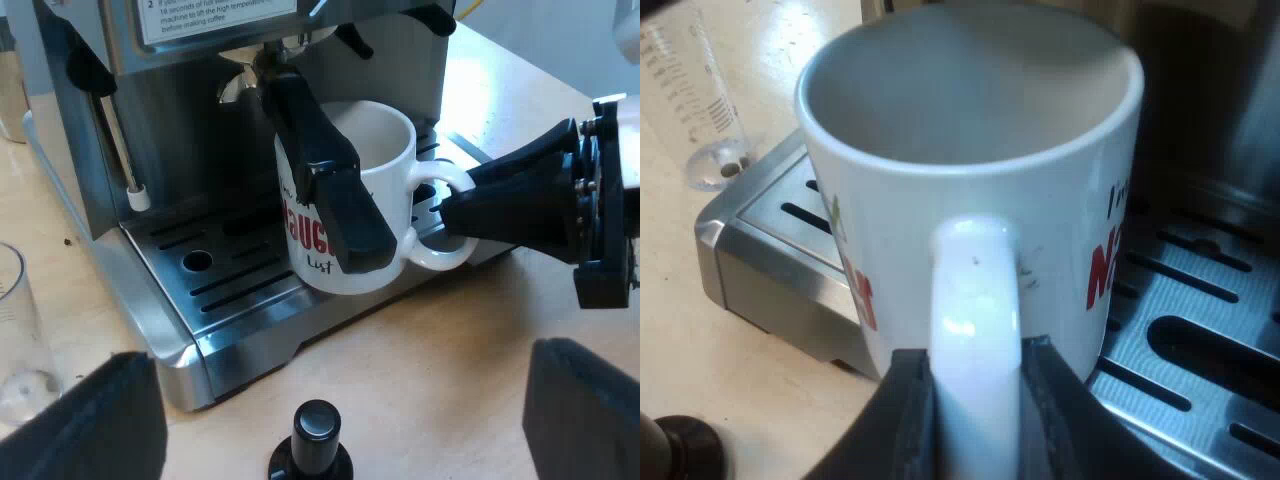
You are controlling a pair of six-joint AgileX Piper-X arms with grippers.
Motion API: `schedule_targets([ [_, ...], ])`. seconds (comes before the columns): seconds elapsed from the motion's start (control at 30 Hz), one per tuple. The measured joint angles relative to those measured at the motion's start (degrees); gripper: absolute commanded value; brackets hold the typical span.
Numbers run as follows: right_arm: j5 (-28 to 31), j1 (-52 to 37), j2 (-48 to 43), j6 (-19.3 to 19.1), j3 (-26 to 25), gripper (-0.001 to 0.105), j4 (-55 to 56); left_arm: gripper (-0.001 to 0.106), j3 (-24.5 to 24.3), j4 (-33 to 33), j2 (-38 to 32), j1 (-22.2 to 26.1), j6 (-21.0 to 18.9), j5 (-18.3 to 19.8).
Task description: Remove mug from coffee machine
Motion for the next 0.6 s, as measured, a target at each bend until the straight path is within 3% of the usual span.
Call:
schedule_targets([
  [0.6,0.0,0.0,-5.32,0.0,2.2,0.0,4.58,0.079,0.0,1.73,0.0,0.0,0.0,11.75],
])
